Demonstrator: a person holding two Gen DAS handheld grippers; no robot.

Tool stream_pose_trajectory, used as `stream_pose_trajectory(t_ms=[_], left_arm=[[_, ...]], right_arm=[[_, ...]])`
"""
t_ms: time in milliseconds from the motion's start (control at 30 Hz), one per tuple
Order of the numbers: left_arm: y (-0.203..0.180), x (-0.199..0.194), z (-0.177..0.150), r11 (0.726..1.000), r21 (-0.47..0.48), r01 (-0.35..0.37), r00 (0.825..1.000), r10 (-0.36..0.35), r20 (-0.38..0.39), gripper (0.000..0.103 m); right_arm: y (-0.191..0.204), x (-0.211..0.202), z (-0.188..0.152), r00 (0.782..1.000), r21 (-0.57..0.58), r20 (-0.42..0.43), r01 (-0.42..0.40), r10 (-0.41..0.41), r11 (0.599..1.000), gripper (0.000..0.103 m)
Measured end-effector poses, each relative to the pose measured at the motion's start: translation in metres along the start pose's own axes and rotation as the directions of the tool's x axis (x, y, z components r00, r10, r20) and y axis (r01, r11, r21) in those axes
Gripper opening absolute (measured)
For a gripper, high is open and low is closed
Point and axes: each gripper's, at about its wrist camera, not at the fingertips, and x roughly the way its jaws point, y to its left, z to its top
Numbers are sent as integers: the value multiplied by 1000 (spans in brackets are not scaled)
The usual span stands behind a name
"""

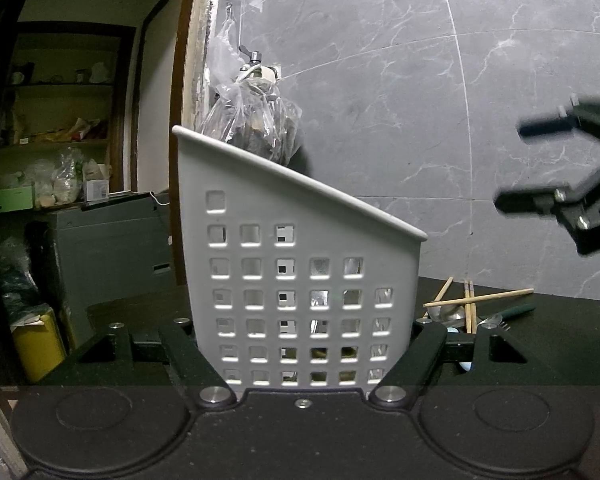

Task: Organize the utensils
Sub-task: 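Move the right gripper back down over the utensil pile, then lower the right gripper onto the silver fork and close on it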

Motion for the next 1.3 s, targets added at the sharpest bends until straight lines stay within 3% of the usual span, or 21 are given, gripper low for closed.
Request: stream_pose_trajectory(t_ms=[133,233,367,633,733,1167,1300], left_arm=[[0,0,0,1000,2,1,1000,-1,0,76],[0,0,0,1000,1,0,1000,0,-1,76],[-1,0,0,1000,2,-1,1000,1,-3,76],[-1,-1,1,1000,2,-2,1000,2,-4,76],[-1,-1,1,1000,2,-2,1000,2,-3,76],[-2,-1,1,1000,3,-3,1000,3,-4,76],[-2,-1,1,1000,2,-3,1000,3,-4,76]], right_arm=[[-17,2,-27,995,233,-91,-10,32,972,102],[-31,1,-53,985,435,-147,-23,96,900,102],[-38,-2,-82,970,609,-185,-14,160,793,103],[-33,-7,-116,932,798,-203,-21,301,602,103],[-31,0,-122,919,833,-210,-11,335,553,103],[-30,26,-137,897,890,-215,17,387,455,103],[-31,31,-139,893,894,-227,33,388,447,100]])
